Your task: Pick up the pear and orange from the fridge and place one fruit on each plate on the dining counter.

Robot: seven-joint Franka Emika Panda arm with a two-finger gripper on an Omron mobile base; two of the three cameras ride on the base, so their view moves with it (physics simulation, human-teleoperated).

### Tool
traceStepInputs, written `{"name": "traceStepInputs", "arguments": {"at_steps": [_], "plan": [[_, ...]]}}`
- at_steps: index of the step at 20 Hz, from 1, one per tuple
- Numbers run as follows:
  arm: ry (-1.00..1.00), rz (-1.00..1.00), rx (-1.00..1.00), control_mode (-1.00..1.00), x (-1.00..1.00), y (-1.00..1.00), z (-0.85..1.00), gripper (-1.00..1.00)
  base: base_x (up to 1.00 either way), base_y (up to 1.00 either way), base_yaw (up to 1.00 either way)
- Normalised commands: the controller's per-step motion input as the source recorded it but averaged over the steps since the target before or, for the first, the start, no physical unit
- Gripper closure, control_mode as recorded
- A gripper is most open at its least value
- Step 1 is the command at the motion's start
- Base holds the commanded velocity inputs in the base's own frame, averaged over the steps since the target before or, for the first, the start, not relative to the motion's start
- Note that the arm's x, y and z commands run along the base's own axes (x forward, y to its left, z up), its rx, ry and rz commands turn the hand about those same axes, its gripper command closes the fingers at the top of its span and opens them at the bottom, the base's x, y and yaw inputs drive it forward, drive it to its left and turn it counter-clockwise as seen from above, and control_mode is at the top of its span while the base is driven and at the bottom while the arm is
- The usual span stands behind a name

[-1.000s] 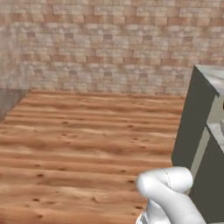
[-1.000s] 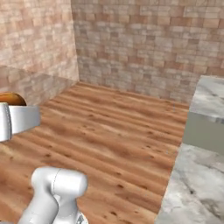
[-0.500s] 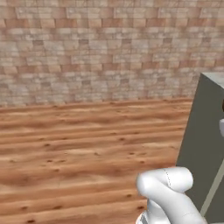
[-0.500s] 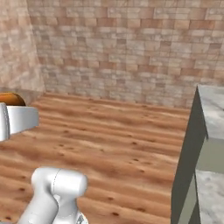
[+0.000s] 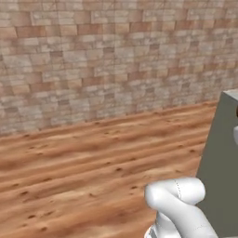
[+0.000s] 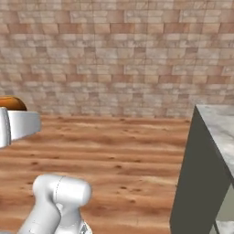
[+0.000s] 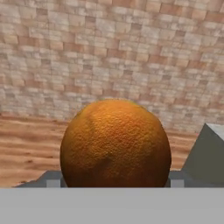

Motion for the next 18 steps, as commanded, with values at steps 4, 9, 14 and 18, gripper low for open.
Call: {"name": "traceStepInputs", "arguments": {"at_steps": [4,9,14,18], "plan": [[0.00,0.00,0.00,1.00,0.00,0.00,0.00,1.00,0.97,0.38,-0.43],[0.00,0.00,0.00,1.00,0.00,0.00,0.00,1.00,0.97,0.34,-0.44],[0.00,0.00,0.00,1.00,0.00,0.00,0.00,1.00,0.94,0.34,-0.44],[0.00,0.00,0.00,1.00,0.00,0.00,0.00,1.00,0.92,0.42,-0.46]]}}
